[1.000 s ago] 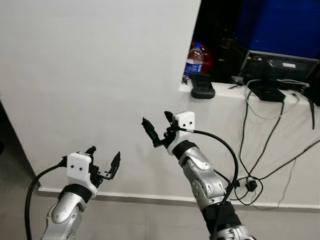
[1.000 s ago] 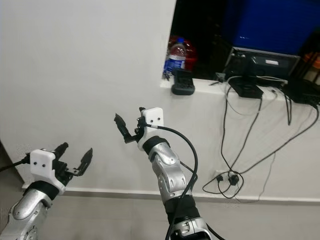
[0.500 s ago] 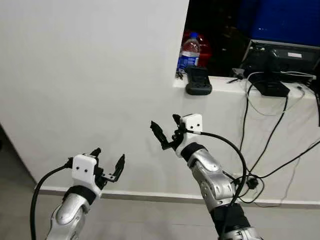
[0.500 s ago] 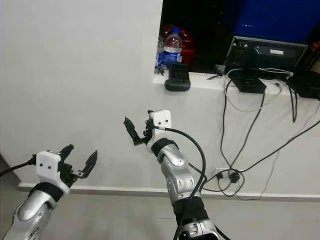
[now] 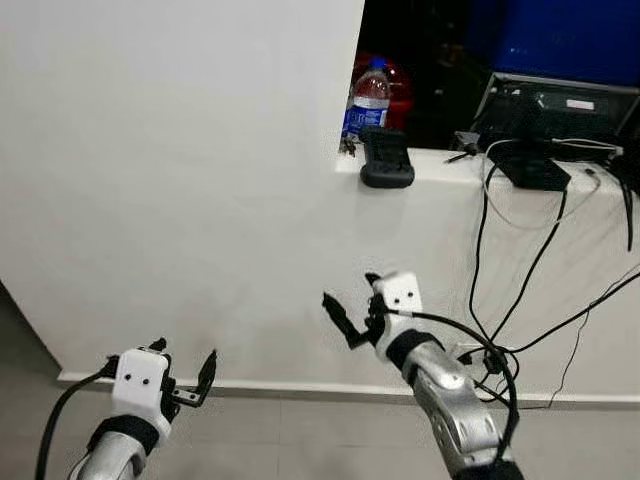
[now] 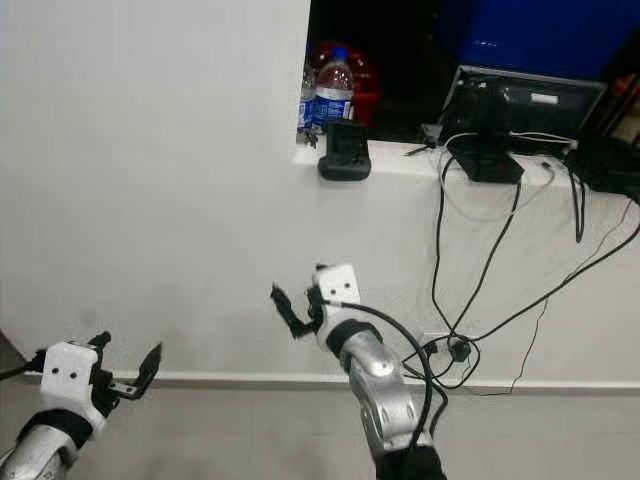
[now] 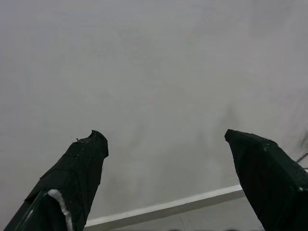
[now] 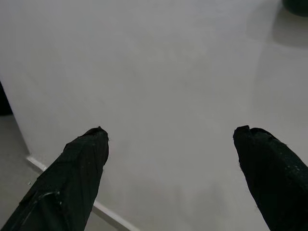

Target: Building children table

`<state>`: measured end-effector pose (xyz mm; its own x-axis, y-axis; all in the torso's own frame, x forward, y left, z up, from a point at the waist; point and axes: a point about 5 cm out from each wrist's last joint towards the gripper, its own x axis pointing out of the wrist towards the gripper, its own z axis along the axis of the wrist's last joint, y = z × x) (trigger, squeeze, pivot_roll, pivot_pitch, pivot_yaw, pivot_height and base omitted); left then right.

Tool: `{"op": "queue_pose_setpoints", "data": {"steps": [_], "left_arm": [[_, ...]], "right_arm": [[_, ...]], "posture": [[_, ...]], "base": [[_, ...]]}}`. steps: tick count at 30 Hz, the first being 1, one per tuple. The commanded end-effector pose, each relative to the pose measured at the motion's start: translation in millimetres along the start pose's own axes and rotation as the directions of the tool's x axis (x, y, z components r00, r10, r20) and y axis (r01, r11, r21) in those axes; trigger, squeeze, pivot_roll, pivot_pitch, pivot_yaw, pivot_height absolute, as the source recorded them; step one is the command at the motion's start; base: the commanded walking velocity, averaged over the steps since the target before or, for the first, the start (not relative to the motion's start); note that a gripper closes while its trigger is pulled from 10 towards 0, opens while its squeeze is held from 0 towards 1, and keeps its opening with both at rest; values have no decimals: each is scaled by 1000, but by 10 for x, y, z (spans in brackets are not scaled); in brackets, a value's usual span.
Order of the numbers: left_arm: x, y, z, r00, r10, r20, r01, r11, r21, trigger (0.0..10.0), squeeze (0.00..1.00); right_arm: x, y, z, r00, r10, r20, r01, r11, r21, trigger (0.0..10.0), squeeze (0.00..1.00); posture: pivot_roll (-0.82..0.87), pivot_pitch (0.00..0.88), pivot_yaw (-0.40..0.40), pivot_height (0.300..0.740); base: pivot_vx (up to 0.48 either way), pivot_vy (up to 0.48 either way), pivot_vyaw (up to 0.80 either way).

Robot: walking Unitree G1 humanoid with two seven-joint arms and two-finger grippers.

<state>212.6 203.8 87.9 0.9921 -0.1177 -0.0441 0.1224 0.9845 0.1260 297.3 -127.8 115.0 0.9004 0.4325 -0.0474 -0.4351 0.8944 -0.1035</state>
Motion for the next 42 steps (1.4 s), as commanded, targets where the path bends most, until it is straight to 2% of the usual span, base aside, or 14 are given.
{"op": "queue_pose_setpoints", "data": {"steps": [1,2,7,10,19,27,31,33,35,37,42], "left_arm": [[-28,13,-4,1000,0,-4,1,999,35,10000,0],[-55,14,-21,1000,1,-12,0,998,62,10000,0],[-103,20,-43,999,22,-23,-20,995,103,10000,0],[-177,132,-23,995,98,-20,-95,988,118,10000,0],[-227,236,-4,991,133,-14,-129,981,145,10000,0],[-218,255,-23,990,138,-24,-132,976,172,10000,0],[-210,256,-15,990,139,-21,-133,976,172,10000,0],[-205,263,-10,990,143,-18,-138,976,170,10000,0],[-205,276,-8,989,147,-17,-142,975,169,10000,0],[-205,278,-8,989,147,-17,-142,975,169,10000,0],[-202,301,-7,989,150,-17,-145,974,172,10000,0]], "right_arm": [[-54,-65,-16,999,-32,-17,31,999,-21,10000,0],[-113,-113,-45,998,-56,-35,55,998,-25,10000,0],[-203,-161,-62,995,-70,-64,68,997,-39,10000,0],[-251,-182,-77,992,-73,-99,64,994,-90,10000,0],[-257,-207,-63,991,-87,-99,75,990,-119,10000,0],[-235,-219,-44,992,-82,-100,68,988,-140,10000,0],[-239,-234,-93,988,-74,-134,53,987,-153,10000,0],[-250,-320,-117,981,-117,-153,96,986,-139,10000,0],[-296,-504,-188,958,-199,-205,185,979,-87,10000,0],[-312,-542,-204,953,-211,-216,199,977,-76,10000,0],[-431,-967,-259,878,-392,-273,385,919,-81,10000,0]], "posture": [[64,0,-105,740],[57,0,-101,740],[51,0,-87,740],[53,0,-86,730],[63,0,-90,690],[63,0,-87,665],[66,0,-88,645],[66,0,-89,635],[67,0,-88,620],[67,0,-88,615],[65,0,-83,590]], "base": [[0,0,0],[0,0,0],[0,0,0],[0,0,0],[0,0,0],[0,0,0],[0,0,0],[0,0,0],[0,0,0],[0,0,0],[0,0,0]]}}
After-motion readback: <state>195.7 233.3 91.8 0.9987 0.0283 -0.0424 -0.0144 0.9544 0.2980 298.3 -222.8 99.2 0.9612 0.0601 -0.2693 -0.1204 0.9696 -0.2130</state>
